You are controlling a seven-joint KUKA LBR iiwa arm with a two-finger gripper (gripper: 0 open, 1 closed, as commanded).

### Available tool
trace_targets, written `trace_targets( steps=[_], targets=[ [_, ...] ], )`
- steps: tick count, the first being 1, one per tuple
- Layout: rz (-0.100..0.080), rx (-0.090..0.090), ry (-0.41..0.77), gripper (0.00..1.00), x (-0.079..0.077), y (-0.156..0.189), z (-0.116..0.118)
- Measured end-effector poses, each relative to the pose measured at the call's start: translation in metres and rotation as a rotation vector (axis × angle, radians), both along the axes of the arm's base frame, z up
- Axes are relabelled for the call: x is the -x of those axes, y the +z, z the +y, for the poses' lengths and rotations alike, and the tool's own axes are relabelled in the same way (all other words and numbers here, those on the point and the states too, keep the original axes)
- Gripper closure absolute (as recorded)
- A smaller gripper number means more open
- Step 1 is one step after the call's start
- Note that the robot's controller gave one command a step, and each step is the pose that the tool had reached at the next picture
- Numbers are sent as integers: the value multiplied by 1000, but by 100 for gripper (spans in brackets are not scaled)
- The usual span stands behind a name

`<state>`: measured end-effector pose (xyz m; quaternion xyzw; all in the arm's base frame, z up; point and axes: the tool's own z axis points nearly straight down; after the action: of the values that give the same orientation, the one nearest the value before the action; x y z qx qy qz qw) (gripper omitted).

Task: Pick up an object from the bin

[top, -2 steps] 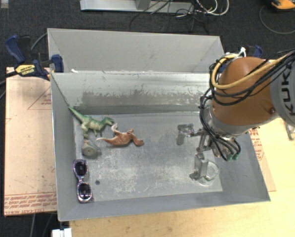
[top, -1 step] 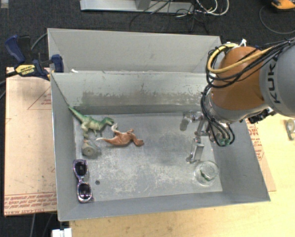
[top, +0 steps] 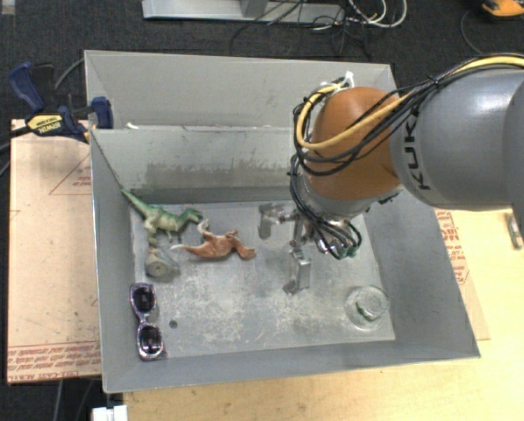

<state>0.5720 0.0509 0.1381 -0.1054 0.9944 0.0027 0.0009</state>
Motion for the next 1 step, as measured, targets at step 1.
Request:
trace_targets(
  steps=[1],
  targets=[
    [-1,2,-201,0,-25,-62,-28]
  ],
)
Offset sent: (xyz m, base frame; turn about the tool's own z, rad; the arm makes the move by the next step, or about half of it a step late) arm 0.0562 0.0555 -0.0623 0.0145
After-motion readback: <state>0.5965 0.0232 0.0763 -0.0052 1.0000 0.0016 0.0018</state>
